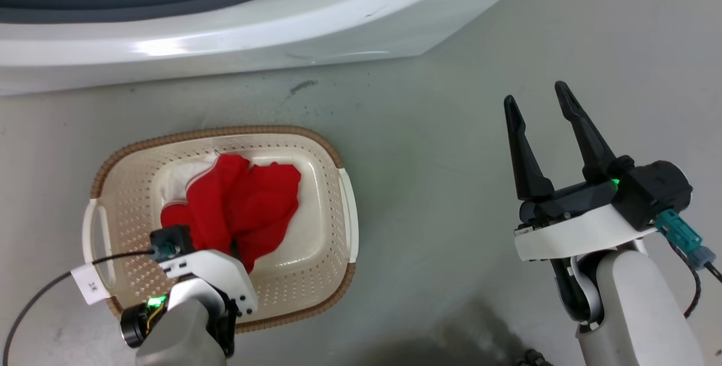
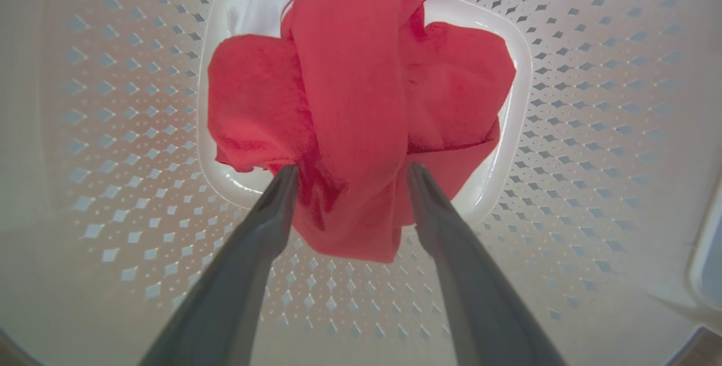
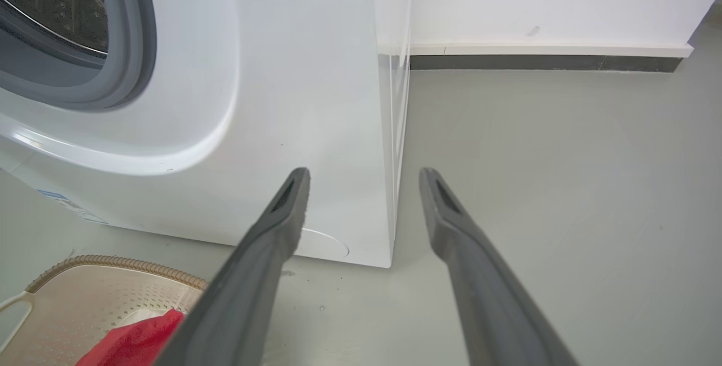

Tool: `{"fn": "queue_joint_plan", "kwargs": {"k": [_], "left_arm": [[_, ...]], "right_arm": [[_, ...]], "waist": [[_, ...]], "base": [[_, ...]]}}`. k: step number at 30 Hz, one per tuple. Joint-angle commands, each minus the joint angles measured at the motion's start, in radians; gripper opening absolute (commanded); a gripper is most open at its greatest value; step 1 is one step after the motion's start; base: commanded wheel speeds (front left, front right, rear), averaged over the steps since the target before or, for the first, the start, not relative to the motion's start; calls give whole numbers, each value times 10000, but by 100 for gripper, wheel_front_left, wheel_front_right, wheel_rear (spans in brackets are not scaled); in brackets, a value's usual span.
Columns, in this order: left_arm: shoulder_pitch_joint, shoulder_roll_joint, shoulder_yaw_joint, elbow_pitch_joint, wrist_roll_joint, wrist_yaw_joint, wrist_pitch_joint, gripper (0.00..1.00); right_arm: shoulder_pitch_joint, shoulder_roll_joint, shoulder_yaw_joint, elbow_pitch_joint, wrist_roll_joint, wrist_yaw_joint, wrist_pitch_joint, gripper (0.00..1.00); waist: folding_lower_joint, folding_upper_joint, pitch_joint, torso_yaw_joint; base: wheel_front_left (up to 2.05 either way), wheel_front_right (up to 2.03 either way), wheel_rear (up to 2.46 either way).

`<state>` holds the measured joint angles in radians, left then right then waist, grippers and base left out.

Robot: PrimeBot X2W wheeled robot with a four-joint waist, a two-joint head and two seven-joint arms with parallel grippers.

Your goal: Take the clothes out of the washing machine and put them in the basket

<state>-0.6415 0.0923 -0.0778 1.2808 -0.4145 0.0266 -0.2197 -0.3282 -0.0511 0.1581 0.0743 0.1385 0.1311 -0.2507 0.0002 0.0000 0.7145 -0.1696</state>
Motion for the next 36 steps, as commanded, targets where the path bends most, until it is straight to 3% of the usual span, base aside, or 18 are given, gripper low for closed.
{"fn": "queue_joint_plan", "kwargs": {"k": [1,11,21,28,36], "left_arm": [[228,-36,-35,26,-6,-52,-131,100],[1332,-311,-198,-678,69,-323,-469,100],[3128,-408,144,-4073,685,-186,-454,100],[3706,-423,150,-6397,877,-186,-457,100],[4043,-420,-161,-9635,1669,243,-456,100]], "right_arm": [[-6,16,-99,112,-55,-5,-68,100],[894,13,-545,499,-371,-7,11,100],[1897,14,-1030,127,-505,-7,469,100],[2321,13,-1151,-202,-612,-7,746,100],[2762,14,-1374,-622,-662,-7,1051,100]], "waist": [[-2,0,-409,135],[-2,0,-2764,784],[-2,0,-4500,1160],[-2,0,-5046,1289],[-2,0,-5529,1393]], "base": [[0,0,0],[0,0,0],[0,0,0],[0,0,0],[0,0,0]]}}
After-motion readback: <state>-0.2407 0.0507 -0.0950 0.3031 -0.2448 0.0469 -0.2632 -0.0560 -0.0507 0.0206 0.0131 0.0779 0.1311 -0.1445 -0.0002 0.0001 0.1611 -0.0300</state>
